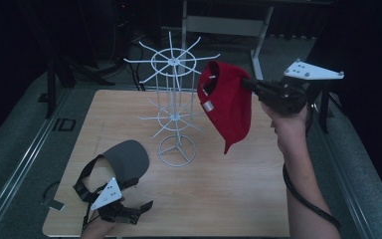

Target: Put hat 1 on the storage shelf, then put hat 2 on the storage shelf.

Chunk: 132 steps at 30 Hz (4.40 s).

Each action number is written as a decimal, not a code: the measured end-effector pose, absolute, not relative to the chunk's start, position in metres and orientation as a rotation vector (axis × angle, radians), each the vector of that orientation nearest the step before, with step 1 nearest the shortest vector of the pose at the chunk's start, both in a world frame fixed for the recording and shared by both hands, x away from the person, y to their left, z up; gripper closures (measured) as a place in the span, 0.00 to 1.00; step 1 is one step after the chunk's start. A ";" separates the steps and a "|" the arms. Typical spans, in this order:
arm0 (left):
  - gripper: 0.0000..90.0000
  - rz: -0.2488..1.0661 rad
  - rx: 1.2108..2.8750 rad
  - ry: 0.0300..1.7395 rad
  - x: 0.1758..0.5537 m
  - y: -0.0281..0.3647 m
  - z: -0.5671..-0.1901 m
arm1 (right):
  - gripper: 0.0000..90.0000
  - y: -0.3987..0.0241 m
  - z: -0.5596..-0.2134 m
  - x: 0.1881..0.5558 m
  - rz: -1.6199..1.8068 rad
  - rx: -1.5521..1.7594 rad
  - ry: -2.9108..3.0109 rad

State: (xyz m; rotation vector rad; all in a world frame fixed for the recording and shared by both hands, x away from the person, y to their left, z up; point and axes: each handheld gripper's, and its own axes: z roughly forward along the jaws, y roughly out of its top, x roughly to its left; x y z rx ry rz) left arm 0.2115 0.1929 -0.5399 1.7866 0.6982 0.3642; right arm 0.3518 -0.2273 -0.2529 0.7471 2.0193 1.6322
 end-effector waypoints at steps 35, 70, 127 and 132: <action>0.11 0.382 1.753 0.774 0.212 0.196 -0.543 | 0.41 -0.261 -0.292 0.328 1.591 0.733 2.091; 0.11 0.417 1.820 0.845 0.206 0.204 -0.546 | 0.24 -0.335 -0.455 0.302 1.431 0.979 2.029; 0.21 0.625 1.875 1.159 0.190 0.346 -0.558 | 0.21 -0.385 -0.554 0.281 1.067 1.409 1.826; 0.21 0.627 1.912 1.156 0.200 0.345 -0.564 | 0.21 -0.385 -0.554 0.281 1.070 1.410 1.828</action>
